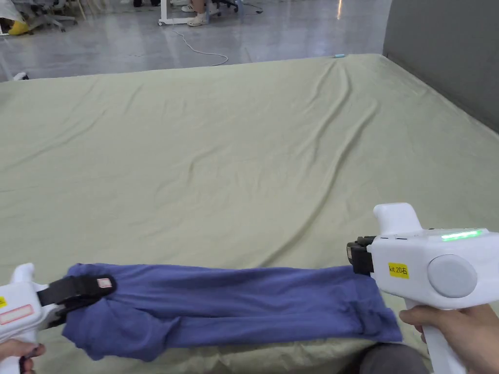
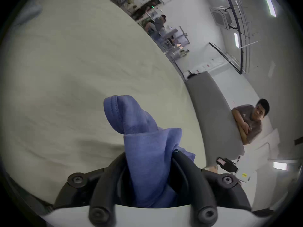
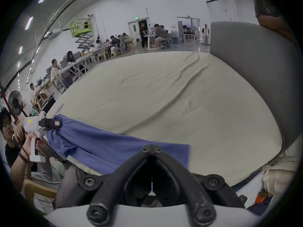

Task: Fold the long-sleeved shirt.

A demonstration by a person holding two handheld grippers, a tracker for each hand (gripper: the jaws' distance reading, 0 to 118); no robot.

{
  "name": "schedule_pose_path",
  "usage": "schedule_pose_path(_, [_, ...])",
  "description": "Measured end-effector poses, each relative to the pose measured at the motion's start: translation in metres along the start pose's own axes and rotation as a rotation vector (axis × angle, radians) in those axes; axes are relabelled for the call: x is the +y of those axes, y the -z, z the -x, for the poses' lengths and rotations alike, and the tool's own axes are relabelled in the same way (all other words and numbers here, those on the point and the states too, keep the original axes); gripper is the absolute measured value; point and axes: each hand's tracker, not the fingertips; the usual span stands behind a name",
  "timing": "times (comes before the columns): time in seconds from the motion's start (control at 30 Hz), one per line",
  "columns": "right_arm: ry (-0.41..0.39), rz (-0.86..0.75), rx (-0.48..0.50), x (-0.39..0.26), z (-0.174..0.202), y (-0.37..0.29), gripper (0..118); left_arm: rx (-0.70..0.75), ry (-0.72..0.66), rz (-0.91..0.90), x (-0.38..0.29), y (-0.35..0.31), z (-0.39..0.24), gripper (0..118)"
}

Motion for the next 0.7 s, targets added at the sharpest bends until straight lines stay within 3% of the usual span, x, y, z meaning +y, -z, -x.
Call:
schedule_pose_path(0.1, [0.01,-0.004,0.007,-0.001,-0.001,0.0,0,0.105,-0.034,-0.05,0.005,-0.029,0.003,19])
schedule_pose_path(0.33, [0.018,-0.001,0.014,-0.002,-0.002,0.005,0,0.144,-0.022,-0.005,0.002,-0.028,-0.011,19])
schedule_pose_path(0.5, [0.017,-0.007,0.005,-0.003,-0.004,0.001,0,0.098,-0.059,0.004,-0.009,-0.018,-0.073,19])
schedule_pose_path(0.63, [0.014,-0.011,-0.002,-0.003,-0.006,-0.001,0,0.102,0.074,0.04,-0.025,0.012,-0.136,19])
schedule_pose_path(0.7, [0.022,-0.018,-0.001,-0.005,-0.009,-0.004,0,0.133,0.078,0.067,-0.036,0.042,-0.164,19])
